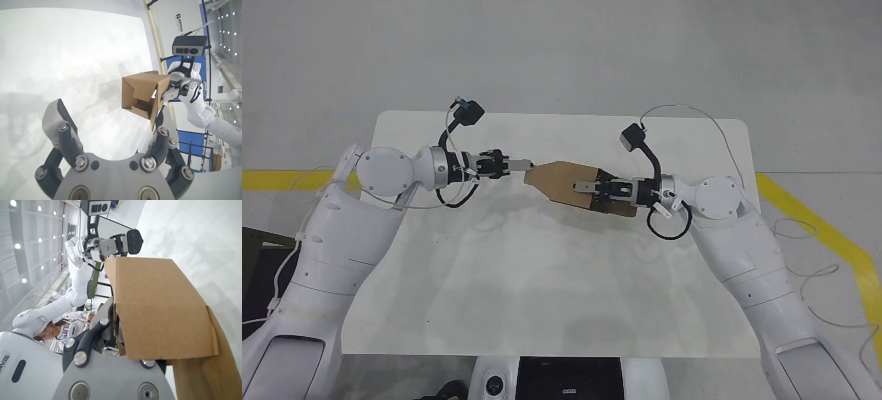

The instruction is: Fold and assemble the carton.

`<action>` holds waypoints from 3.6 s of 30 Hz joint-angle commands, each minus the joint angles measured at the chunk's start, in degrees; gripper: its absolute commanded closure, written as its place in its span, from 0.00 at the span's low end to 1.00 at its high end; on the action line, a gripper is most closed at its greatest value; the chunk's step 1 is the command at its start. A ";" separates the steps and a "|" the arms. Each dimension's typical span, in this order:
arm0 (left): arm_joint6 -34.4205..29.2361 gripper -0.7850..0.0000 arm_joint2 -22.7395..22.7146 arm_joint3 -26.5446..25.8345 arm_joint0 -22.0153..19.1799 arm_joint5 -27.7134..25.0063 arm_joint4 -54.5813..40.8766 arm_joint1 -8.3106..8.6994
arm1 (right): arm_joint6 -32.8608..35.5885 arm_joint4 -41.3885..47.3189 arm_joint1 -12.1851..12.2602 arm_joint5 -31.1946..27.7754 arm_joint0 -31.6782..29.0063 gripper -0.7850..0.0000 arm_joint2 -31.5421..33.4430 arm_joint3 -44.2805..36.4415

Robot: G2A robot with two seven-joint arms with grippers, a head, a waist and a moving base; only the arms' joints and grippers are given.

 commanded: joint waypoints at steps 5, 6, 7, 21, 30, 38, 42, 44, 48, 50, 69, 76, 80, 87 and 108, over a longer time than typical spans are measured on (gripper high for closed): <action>-0.03 0.00 0.19 -0.11 0.18 -0.27 0.41 0.00 | 0.14 1.46 -0.10 -0.68 0.05 1.00 -0.20 -0.82; 0.09 0.00 0.26 -0.18 0.18 -0.37 0.89 0.00 | 0.14 1.88 -0.15 -0.91 0.04 1.00 -0.32 -0.97; 0.15 0.00 0.30 -0.23 0.20 -0.46 1.10 0.01 | 0.14 1.98 -0.17 -0.94 0.06 1.00 -0.37 -0.98; 0.54 0.00 0.24 -0.95 0.94 -0.45 1.71 0.07 | 0.20 5.15 -0.82 -2.49 0.68 1.00 -1.96 -0.77; 0.28 0.00 0.07 -1.26 1.06 -0.29 1.15 0.08 | 0.28 7.26 -1.19 -3.86 0.84 1.00 -2.52 -0.29; -0.05 0.00 0.15 -1.98 1.29 -0.29 0.27 0.02 | 0.74 10.93 -1.70 -5.96 0.76 1.00 -3.08 0.37; -0.42 0.00 0.15 -2.20 1.29 -0.58 -0.46 0.00 | 1.18 12.88 -2.05 -7.10 0.75 1.00 -3.62 1.17; -0.78 0.00 0.10 -2.36 1.40 -1.03 -1.14 -0.01 | 1.37 13.89 -2.27 -7.67 0.85 1.00 -3.96 1.83; -1.36 0.00 -0.14 -2.60 1.66 -1.54 -2.39 0.03 | 1.73 15.31 -2.61 -8.46 1.10 1.00 -4.38 2.73; -1.79 0.00 -0.26 -2.81 1.85 -1.75 -3.14 0.05 | 1.98 16.39 -2.83 -8.99 1.21 1.00 -4.61 3.25; -5.44 0.00 0.35 -1.43 2.45 -3.71 -7.55 -0.03 | 4.39 19.75 -3.67 -10.95 2.12 1.00 -4.45 6.23; -5.33 0.00 -0.44 0.11 2.25 -4.65 -9.02 0.06 | 7.31 20.69 -3.73 -11.14 2.22 1.00 -4.23 7.21; -5.52 0.00 -0.72 0.66 2.15 -5.17 -9.53 0.11 | 8.65 21.44 -3.82 -11.27 2.38 1.00 -4.22 7.26; -5.57 0.00 -0.63 0.94 2.29 -5.65 -10.77 0.05 | 8.66 23.23 -4.07 -11.27 2.35 1.00 -4.60 5.17; -5.56 0.00 -0.46 -0.65 2.61 -6.41 -13.48 -0.11 | 8.30 23.96 -4.31 -11.63 2.65 1.00 -5.76 4.43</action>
